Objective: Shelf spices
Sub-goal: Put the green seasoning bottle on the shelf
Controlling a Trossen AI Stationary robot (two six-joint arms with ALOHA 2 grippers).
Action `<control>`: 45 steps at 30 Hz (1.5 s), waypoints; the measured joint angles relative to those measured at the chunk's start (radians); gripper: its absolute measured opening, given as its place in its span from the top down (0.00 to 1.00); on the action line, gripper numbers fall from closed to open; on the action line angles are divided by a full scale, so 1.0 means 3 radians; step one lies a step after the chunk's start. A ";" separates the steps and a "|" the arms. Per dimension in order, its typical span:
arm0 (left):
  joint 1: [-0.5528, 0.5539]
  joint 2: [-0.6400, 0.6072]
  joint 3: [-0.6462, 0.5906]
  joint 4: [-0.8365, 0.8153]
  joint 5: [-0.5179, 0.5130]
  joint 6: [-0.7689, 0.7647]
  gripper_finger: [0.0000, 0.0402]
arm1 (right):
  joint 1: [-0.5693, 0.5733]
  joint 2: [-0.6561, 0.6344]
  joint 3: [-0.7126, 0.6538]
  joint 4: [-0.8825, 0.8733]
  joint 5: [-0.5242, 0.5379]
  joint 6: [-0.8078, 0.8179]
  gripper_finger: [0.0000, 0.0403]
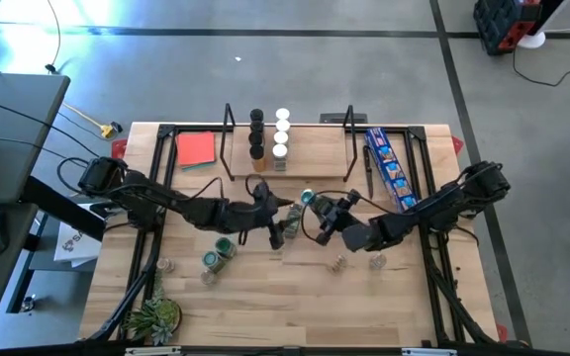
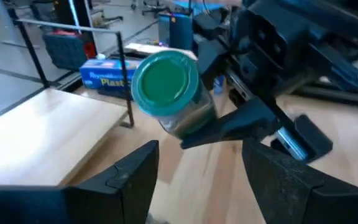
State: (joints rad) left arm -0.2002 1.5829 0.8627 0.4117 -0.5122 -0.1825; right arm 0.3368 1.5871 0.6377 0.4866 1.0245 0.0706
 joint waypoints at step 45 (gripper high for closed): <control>0.0189 0.0280 0.0169 0.0600 0.0337 0.0048 0.53 | 0.0199 0.0299 0.0617 -0.0365 0.0313 -0.0388 0.27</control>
State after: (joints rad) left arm -0.1436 1.6669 0.9134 0.5918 -0.4110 -0.1680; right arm 0.3965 1.6767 0.8227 0.3772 1.1183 -0.0459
